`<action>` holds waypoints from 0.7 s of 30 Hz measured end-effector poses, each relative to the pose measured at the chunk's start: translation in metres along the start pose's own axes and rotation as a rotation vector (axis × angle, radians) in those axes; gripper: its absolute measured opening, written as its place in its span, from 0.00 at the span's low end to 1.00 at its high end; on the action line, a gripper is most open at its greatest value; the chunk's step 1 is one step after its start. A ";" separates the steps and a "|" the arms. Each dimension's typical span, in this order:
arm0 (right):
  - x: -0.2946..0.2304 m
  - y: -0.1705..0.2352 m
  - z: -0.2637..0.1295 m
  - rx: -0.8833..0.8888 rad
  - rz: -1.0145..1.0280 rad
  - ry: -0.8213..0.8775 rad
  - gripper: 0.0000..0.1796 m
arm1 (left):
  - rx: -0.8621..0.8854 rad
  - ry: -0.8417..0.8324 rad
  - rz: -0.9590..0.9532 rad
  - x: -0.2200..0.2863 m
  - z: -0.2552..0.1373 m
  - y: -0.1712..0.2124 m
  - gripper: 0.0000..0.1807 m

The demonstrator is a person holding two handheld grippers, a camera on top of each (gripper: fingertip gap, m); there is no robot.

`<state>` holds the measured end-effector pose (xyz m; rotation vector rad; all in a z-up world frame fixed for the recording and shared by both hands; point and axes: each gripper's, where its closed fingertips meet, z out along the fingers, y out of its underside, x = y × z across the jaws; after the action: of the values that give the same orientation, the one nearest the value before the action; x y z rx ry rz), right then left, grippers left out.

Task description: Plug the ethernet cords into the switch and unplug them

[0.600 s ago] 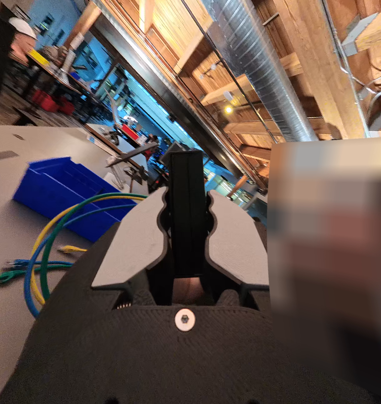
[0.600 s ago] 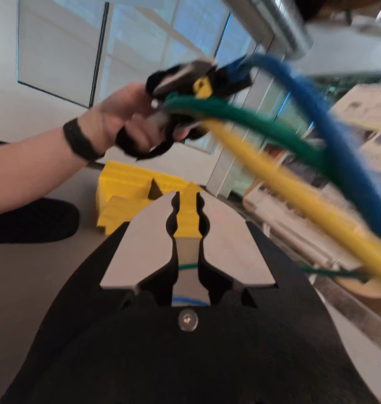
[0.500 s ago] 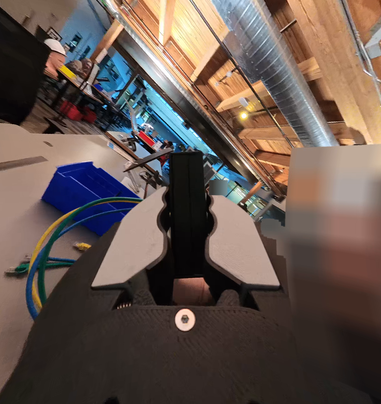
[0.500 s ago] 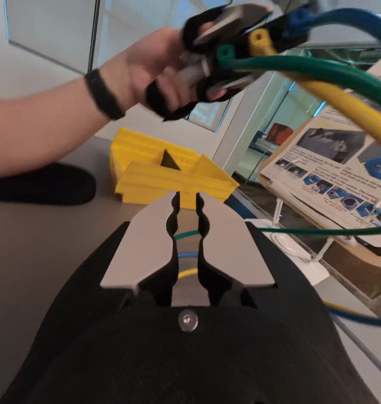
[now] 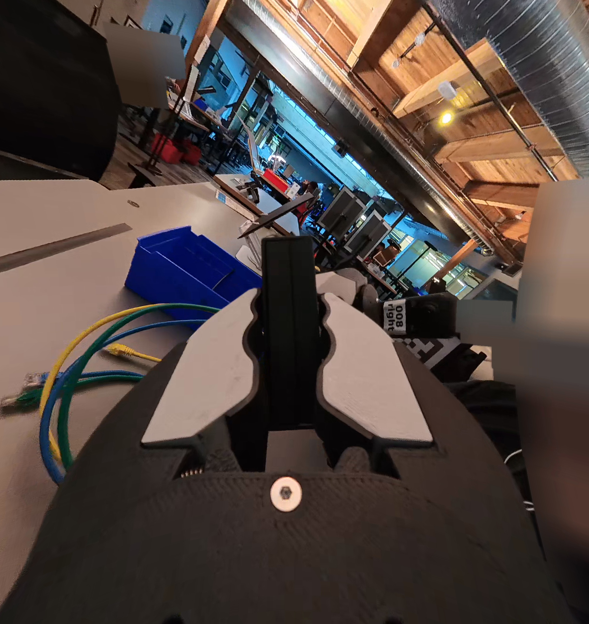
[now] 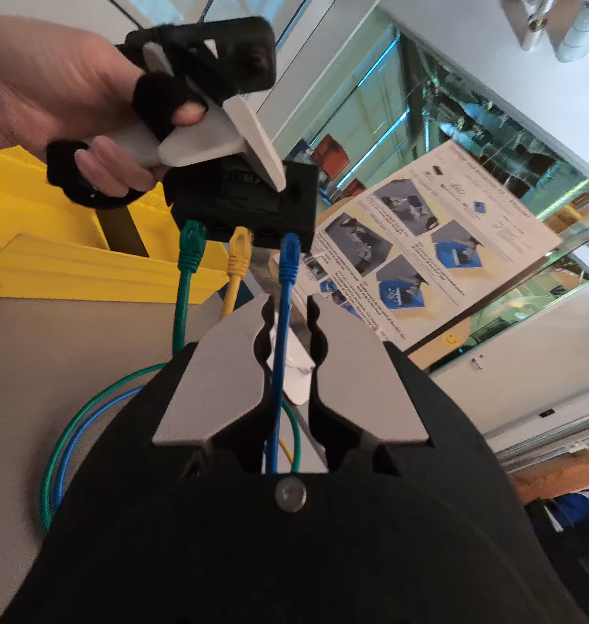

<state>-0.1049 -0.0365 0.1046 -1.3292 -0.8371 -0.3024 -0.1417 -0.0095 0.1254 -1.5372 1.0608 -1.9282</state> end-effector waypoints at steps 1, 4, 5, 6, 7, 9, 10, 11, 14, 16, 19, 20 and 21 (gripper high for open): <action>-0.002 0.003 0.005 -0.027 0.006 -0.009 0.10 | -0.014 0.004 0.004 0.001 0.002 0.003 0.15; -0.002 0.005 0.010 -0.047 0.008 -0.003 0.05 | -0.009 0.000 0.002 0.000 0.005 0.004 0.16; -0.001 0.004 0.010 -0.051 0.026 -0.007 0.05 | -0.011 0.003 0.001 -0.001 0.005 0.004 0.16; -0.002 0.005 0.011 -0.056 0.048 -0.018 0.05 | -0.011 0.000 0.001 -0.002 0.005 0.004 0.16; -0.003 0.006 0.012 -0.059 0.061 -0.027 0.05 | -0.006 -0.004 -0.003 -0.003 0.005 0.003 0.16; -0.003 0.005 0.012 -0.041 0.053 -0.025 0.06 | 0.010 0.005 -0.019 -0.003 0.004 0.000 0.16; -0.002 0.002 0.009 -0.019 0.044 -0.005 0.06 | 0.020 0.000 -0.026 -0.005 0.003 -0.001 0.15; -0.002 -0.004 0.004 0.012 0.032 0.016 0.06 | 0.025 -0.010 -0.027 -0.008 0.001 -0.002 0.16; -0.015 -0.012 -0.003 0.049 0.061 -0.021 0.06 | 0.038 -0.021 -0.026 -0.009 -0.001 -0.004 0.16; -0.025 -0.002 0.005 -0.018 0.079 -0.064 0.06 | 0.016 -0.030 -0.014 -0.008 0.005 0.000 0.15; -0.029 0.010 0.013 -0.115 0.043 -0.072 0.01 | 0.017 -0.098 0.026 -0.016 0.007 0.001 0.16; -0.030 0.006 0.013 -0.095 0.035 -0.070 0.00 | 0.022 -0.092 0.020 -0.015 0.005 -0.001 0.16; -0.033 0.001 0.012 -0.060 0.037 -0.079 0.01 | 0.037 -0.083 0.012 -0.014 0.003 -0.003 0.16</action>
<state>-0.1312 -0.0336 0.0814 -1.4185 -0.8742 -0.2487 -0.1341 0.0022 0.1193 -1.5724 0.9915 -1.8488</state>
